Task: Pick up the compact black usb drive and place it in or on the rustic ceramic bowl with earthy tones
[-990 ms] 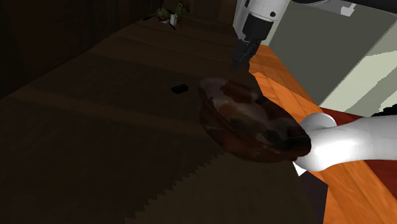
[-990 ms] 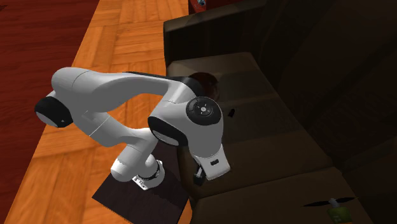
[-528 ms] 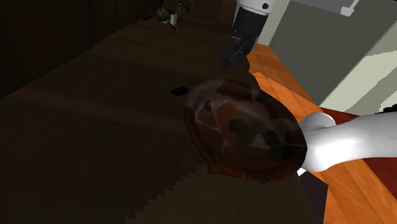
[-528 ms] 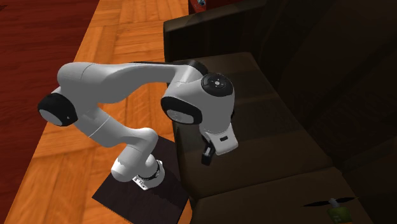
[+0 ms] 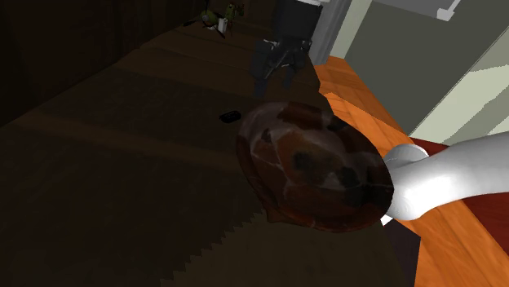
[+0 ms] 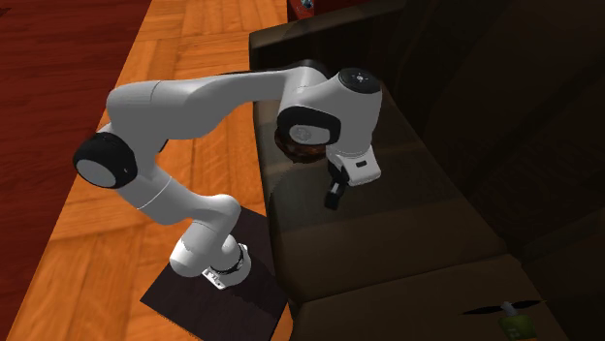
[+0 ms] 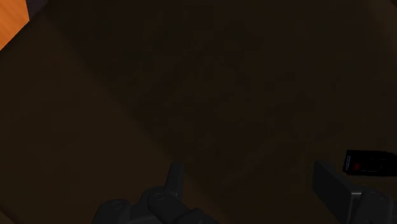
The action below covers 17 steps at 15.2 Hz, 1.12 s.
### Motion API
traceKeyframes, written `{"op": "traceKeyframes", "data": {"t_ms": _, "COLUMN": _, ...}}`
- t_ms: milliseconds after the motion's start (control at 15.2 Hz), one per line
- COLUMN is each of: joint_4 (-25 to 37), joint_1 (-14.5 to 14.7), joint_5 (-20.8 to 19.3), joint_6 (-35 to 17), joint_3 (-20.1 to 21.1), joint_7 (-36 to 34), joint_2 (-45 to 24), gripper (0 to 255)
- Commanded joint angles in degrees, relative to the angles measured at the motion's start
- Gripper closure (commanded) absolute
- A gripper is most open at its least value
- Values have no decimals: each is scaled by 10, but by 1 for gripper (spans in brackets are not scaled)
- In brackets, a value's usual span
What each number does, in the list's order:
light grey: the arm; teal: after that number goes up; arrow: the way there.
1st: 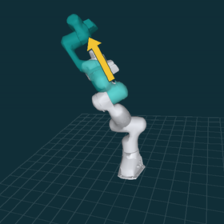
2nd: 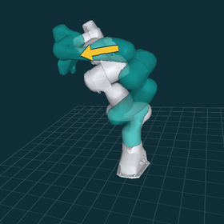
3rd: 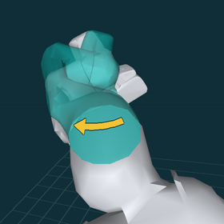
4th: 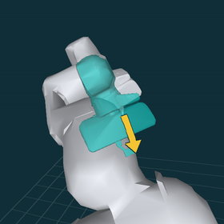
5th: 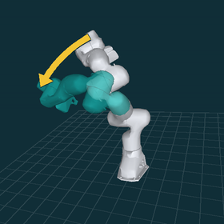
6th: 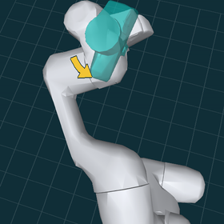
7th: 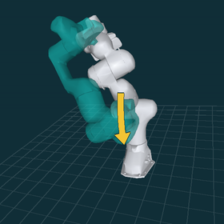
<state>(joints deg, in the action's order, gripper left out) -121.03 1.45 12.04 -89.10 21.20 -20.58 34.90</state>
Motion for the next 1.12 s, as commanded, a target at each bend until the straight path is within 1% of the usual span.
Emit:
{"op": "traceKeyframes", "data": {"t_ms": 0, "joint_4": 31, "joint_1": -1, "joint_5": 6, "joint_6": 2, "joint_3": 29, "joint_7": -38, "joint_2": -27, "gripper": 0}}
{"op": "traceKeyframes", "data": {"t_ms": 198, "joint_4": 84, "joint_1": -4, "joint_5": 7, "joint_6": 8, "joint_3": 72, "joint_7": -94, "joint_2": -72, "gripper": 0}}
{"op": "traceKeyframes", "data": {"t_ms": 396, "joint_4": 143, "joint_1": -8, "joint_5": -1, "joint_6": 14, "joint_3": 118, "joint_7": -154, "joint_2": -125, "gripper": 0}}
{"op": "traceKeyframes", "data": {"t_ms": 462, "joint_4": 148, "joint_1": -9, "joint_5": -2, "joint_6": 15, "joint_3": 121, "joint_7": -158, "joint_2": -129, "gripper": 0}}
{"op": "traceKeyframes", "data": {"t_ms": 924, "joint_4": 77, "joint_1": -3, "joint_5": 7, "joint_6": -42, "joint_3": 124, "joint_7": -151, "joint_2": -114, "gripper": 0}}
{"op": "traceKeyframes", "data": {"t_ms": 1056, "joint_4": 77, "joint_1": -3, "joint_5": 7, "joint_6": -42, "joint_3": 124, "joint_7": -151, "joint_2": -114, "gripper": 0}}
